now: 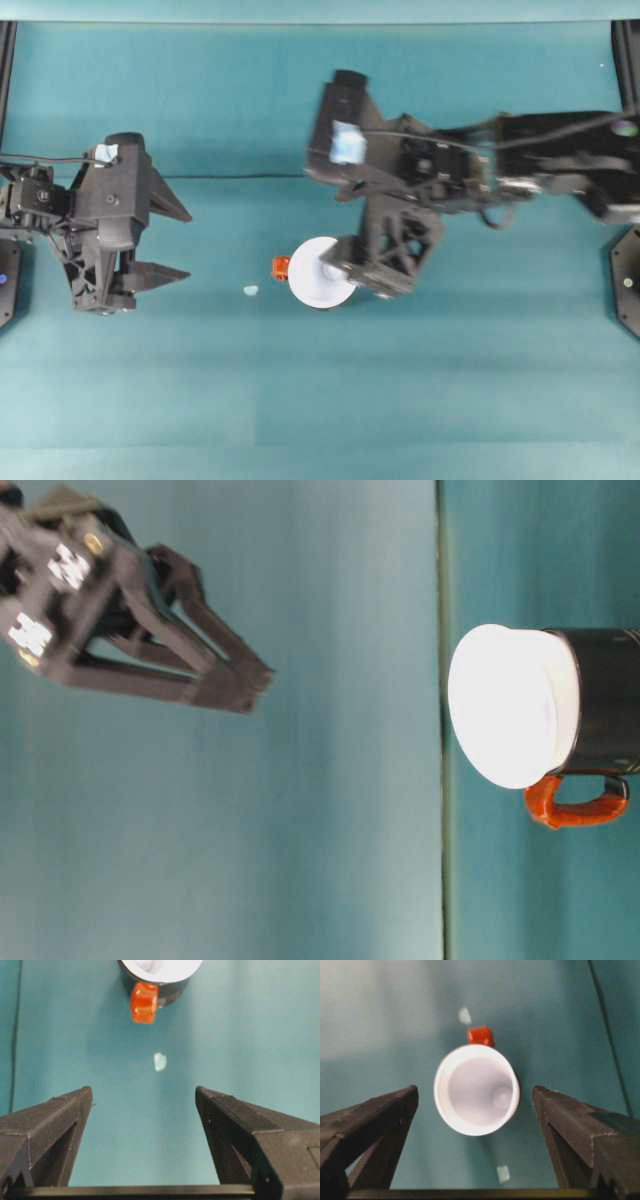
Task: Put the paper cup into the moved red handle cup holder.
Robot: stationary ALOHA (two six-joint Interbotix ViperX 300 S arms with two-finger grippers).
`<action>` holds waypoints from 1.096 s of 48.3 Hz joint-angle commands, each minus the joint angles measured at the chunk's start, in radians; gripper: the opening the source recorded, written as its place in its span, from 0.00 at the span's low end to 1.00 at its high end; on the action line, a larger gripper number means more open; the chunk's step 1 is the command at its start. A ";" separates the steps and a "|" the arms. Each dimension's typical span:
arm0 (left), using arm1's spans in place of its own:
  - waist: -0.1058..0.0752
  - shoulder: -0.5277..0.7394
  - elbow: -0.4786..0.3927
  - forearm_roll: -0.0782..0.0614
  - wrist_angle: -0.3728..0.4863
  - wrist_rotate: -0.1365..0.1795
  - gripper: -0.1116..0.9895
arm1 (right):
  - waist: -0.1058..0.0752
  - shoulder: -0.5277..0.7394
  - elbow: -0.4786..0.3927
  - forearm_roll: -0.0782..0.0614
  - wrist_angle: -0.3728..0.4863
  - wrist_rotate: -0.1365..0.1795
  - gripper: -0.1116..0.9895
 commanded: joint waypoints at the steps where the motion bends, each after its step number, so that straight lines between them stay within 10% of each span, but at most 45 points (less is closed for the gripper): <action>1: -0.003 -0.009 -0.011 0.003 -0.005 0.000 0.92 | 0.009 -0.189 0.037 -0.003 -0.058 -0.012 0.82; 25: -0.003 -0.011 -0.011 0.003 -0.005 0.000 0.92 | 0.018 -0.541 0.380 -0.003 -0.333 -0.014 0.82; 53: -0.003 -0.012 -0.011 0.003 -0.003 0.002 0.92 | 0.034 -0.560 0.445 -0.006 -0.394 -0.049 0.82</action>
